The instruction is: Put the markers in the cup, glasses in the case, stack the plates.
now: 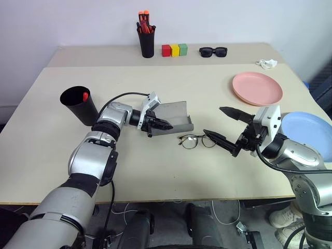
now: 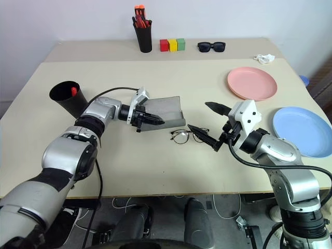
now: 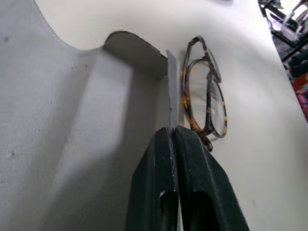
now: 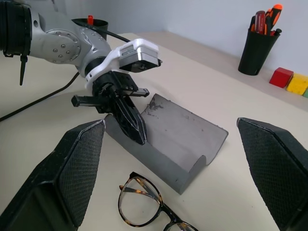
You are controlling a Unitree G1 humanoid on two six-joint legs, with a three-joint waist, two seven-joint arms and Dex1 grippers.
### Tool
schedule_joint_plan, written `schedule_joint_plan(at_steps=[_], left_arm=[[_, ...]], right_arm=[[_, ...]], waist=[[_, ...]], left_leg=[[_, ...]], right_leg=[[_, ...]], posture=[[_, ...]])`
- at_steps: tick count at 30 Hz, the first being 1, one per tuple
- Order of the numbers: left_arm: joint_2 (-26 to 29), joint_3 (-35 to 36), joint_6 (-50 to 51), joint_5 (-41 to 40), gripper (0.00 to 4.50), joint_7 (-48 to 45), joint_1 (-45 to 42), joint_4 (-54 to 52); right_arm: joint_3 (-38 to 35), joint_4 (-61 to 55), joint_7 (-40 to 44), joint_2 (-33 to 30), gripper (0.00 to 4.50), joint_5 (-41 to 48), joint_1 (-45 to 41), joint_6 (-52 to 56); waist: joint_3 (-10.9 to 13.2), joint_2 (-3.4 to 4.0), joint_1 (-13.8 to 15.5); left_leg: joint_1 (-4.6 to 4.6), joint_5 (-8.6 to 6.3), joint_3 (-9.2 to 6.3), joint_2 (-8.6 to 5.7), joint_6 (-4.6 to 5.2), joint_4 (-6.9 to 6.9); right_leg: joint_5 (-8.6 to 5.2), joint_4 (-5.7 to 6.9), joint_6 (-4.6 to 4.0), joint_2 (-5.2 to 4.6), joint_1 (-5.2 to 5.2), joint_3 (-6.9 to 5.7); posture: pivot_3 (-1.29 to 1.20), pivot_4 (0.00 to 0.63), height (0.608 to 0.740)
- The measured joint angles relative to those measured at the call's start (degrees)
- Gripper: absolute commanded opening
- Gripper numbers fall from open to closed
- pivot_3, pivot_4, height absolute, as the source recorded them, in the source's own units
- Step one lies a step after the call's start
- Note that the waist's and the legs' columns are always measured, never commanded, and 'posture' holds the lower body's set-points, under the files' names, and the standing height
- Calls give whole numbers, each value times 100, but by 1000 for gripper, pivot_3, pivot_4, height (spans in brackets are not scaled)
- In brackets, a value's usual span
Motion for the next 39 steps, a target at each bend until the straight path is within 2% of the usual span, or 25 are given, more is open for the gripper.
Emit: schedule_joint_plan(at_steps=[7, 13, 18, 27, 33, 39], left_arm=[[464, -318, 122, 244, 65, -829, -48, 0], [720, -668, 144, 121, 65, -929, -46, -89], [903, -1145, 159, -391, 65, -931, 222, -595], [1769, -2487, 436, -1690, 65, -929, 543, -1627], [2068, -3123, 670, -2429, 65, -928, 584, -2127], [2260, -3592, 532, -2778, 65, -929, 595, -2339]], right_arm=[[0, 0, -1, 0, 4500, -3, -5, -1], [0, 1, 8, 0, 4500, -22, -45, -1], [2, 12, 27, -3, 4500, -50, -89, -2], [9, 64, 124, -4, 4500, -59, -136, -2], [56, 70, 128, 0, 4500, -59, -233, -2], [54, 72, 130, -1, 4500, -59, -232, -2]], waist=[[0, 0, -17], [0, 0, 8], [0, 0, -17], [0, 0, -16], [0, 0, -5], [0, 0, -8]], left_leg=[[1, -1, 0, 1, 2, -1], [-2, -1, 0, 0, 2, 2], [0, -1, -1, 2, 2, 1], [-1, -2, 0, 2, 4, 1], [-4, -2, -2, 2, 4, 2], [-4, -3, -1, 2, 5, 1]], right_leg=[[0, 2, 0, 1, -1, 0], [0, 2, 0, 0, -1, 1], [0, 4, 0, 1, -3, 1], [-1, 7, -1, 1, -4, 2], [-1, 5, -1, 1, -5, 2], [-2, 6, -2, 1, -6, 2]], posture=[[0, 150, 740], [0, 150, 740], [0, 150, 740], [0, 150, 740], [0, 150, 740], [0, 150, 740]])
